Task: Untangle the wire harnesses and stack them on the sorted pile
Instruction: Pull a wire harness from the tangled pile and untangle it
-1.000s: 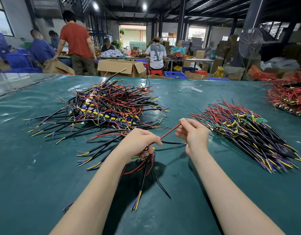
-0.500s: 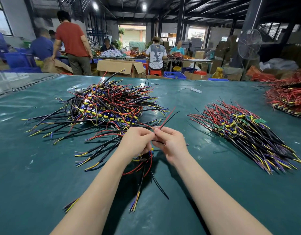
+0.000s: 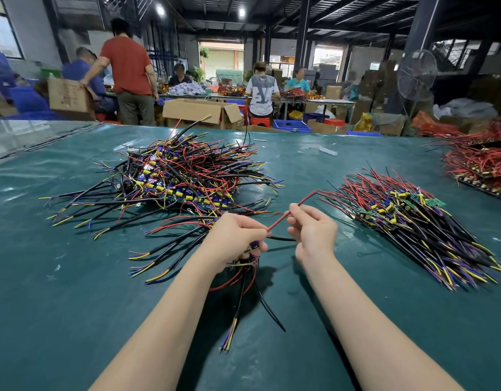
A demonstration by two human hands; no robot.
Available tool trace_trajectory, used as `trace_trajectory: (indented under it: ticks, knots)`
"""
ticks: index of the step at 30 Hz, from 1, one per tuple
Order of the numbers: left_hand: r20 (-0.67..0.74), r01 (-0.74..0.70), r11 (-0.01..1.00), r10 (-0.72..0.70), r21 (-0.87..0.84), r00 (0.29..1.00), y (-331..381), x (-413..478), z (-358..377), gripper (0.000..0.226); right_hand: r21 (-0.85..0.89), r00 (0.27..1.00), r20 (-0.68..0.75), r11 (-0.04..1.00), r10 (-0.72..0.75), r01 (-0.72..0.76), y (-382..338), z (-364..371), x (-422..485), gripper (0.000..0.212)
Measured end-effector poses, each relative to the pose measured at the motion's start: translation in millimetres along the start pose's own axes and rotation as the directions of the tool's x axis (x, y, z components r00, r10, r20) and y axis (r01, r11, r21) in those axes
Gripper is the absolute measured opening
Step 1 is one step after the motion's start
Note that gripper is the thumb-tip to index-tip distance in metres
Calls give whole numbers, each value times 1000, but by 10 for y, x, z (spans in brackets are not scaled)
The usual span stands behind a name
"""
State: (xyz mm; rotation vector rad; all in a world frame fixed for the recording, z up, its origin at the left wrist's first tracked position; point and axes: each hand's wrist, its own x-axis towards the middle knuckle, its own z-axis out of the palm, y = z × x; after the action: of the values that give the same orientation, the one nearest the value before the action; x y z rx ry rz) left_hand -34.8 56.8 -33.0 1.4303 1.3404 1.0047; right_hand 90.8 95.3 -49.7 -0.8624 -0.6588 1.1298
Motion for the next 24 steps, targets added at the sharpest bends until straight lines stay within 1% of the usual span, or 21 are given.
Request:
trace_trajectory:
  ticks: [2,3,5,7,8,9,10,11,12,14,15,16,17,18,19,20,22,23,24]
  knots:
    - [62,8,999,-6,-41,998,9,-7,-1,17,82,996,-41,994,82,-79,-23,0,9,24]
    - [93,11,998,-6,-61,996,14,-9,-8,17,116,988,-49,983,147,-140,-34,2,17,23]
    - [153,14,997,-3,-72,988,15,-22,-35,19,159,953,-26,942,302,-295,-54,11,28,22]
    - [229,33,995,-12,-90,973,7,-33,-65,26,239,913,10,886,407,-397,-73,-45,73,25]
    - [277,52,993,-20,-109,961,6,-40,-72,31,297,905,1,864,425,-406,-93,-101,110,27]
    - [314,69,989,-26,-127,949,12,-48,-76,34,333,908,-34,861,419,-385,-121,-171,155,27]
    - [323,81,986,-30,-146,946,24,-56,-75,35,338,916,-82,875,394,-346,-150,-236,196,26]
    - [299,88,981,-33,-171,954,36,-56,-75,34,329,928,-114,894,356,-303,-175,-280,225,24]
    - [248,94,973,-40,-211,968,49,-49,-70,31,327,942,-119,908,313,-260,-185,-301,247,23]
    - [76,98,940,-77,-328,994,44,-21,-80,21,332,956,-50,908,288,-256,-171,-243,228,23]
    - [-26,81,918,-99,-388,995,25,2,-92,18,275,957,10,919,291,-282,-140,-182,195,27]
    - [-120,55,898,-119,-436,986,2,28,-96,17,146,953,68,943,294,-301,-105,-119,148,32]
    - [-200,25,885,-132,-466,971,-20,52,-94,16,-35,949,124,957,290,-288,-69,-69,101,35]
    - [-274,-9,880,-139,-476,952,-34,77,-88,16,-207,940,189,947,283,-244,-33,-27,54,37]
    - [-352,-46,883,-138,-467,926,-43,103,-90,15,-333,920,268,924,285,-189,-4,10,3,36]
    - [-432,-84,890,-133,-447,892,-43,123,-97,14,-406,887,351,903,299,-144,18,47,-46,34]
    - [-568,-153,903,-116,-403,815,-47,157,-136,7,-472,812,483,879,327,-73,64,123,-130,28]
    - [-615,-174,910,-106,-377,781,-55,164,-161,6,-505,786,525,863,327,-22,86,158,-171,26]
    - [-641,-181,915,-102,-361,761,-63,164,-172,7,-528,775,550,848,310,36,113,189,-209,23]
